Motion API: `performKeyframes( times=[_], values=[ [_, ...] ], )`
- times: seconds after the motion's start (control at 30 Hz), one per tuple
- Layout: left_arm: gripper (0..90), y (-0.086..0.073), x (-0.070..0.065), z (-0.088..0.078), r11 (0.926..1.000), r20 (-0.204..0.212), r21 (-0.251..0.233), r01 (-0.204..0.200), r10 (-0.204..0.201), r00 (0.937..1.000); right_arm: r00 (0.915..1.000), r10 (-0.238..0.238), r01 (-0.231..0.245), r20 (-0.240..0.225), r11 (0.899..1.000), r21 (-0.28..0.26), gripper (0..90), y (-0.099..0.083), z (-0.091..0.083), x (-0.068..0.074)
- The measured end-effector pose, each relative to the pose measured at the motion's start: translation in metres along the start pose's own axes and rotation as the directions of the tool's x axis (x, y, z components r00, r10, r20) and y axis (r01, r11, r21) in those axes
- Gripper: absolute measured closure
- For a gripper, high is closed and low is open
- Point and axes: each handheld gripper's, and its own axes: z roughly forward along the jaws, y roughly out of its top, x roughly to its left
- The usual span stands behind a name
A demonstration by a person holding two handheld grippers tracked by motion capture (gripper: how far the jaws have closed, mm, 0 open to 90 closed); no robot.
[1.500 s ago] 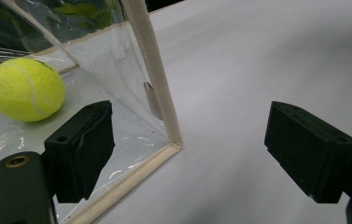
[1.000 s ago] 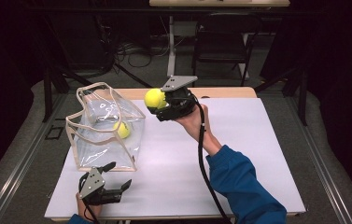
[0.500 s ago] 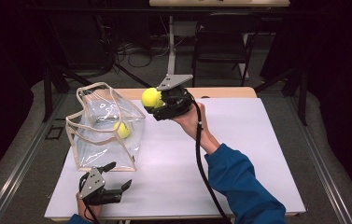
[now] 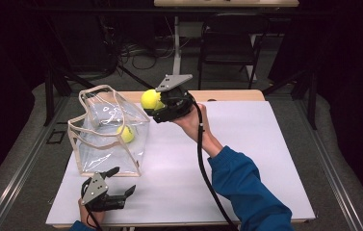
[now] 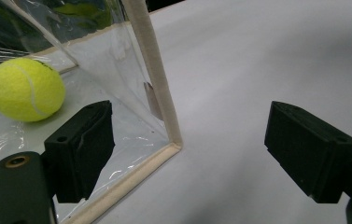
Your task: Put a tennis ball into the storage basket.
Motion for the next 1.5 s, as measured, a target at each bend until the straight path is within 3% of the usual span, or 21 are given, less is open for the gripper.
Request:
performKeyframes(
  times=[1.5],
  values=[
    [15.9, -0.001, 0.001, 0.000, 0.9999, -0.001, -0.003, 0.011, -0.011, 0.9999, 0.9992, -0.028, 0.029, -0.027, 1.000, 0.005, 26.8, 0.023, 0.017, 0.008]
  ],
)
